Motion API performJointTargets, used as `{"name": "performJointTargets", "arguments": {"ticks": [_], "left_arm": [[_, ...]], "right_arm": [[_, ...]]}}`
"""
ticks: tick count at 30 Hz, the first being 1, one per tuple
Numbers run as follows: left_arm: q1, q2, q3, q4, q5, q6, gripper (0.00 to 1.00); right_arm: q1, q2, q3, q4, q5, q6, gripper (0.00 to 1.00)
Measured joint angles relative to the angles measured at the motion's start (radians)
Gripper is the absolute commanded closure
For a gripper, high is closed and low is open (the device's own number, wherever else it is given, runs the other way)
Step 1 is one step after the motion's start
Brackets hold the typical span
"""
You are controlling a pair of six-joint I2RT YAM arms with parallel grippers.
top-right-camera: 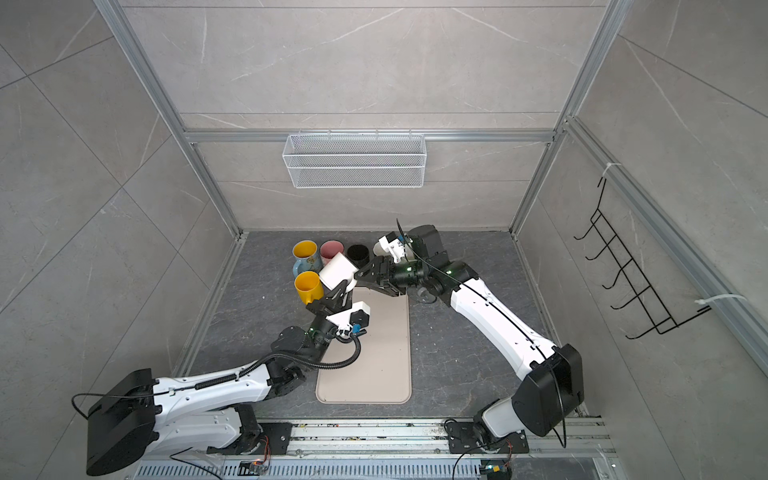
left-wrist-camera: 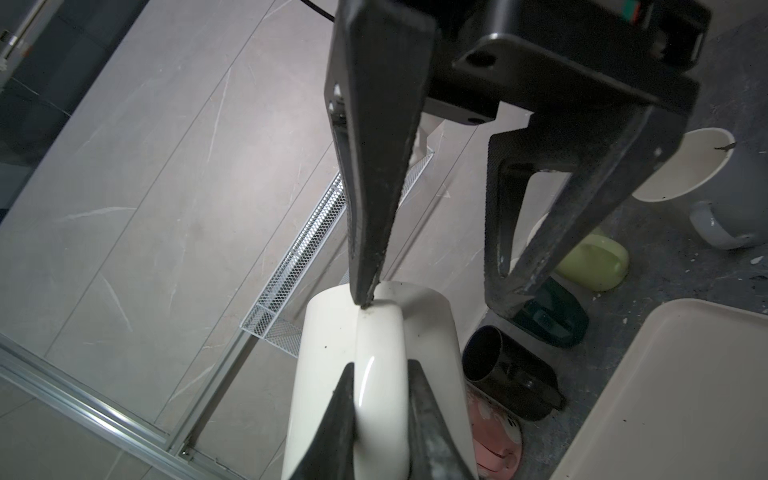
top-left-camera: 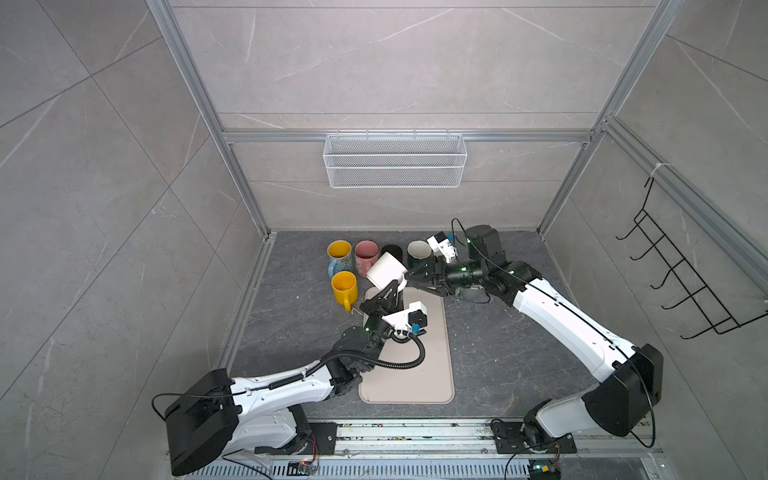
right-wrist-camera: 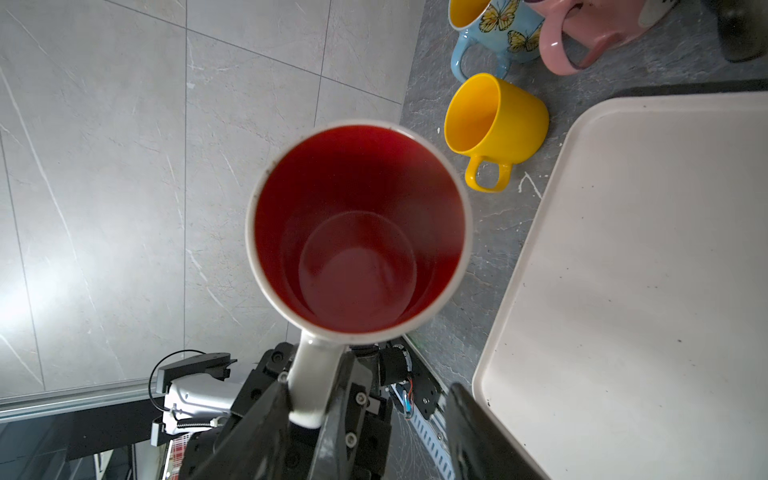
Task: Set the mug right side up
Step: 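Grasp the white mug's handle with the right gripper beside the left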
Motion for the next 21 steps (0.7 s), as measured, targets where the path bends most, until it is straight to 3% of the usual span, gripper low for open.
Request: {"name": "performJointTargets", "arguments": {"ticks": [9,21], "left_arm": [[-0.008,0.104,0.006,0.177,-0.005,0.182,1.00],[-0.010,0.165,0.039,0.197,-0.001,0.289,1.00]], "right_arm": [[-0.010,0.000,-0.001,0.053,-0.031,0.045,0.42],[-0.013,0.001,-0.009,0.090,-0.063,0.089,0.58]]}}
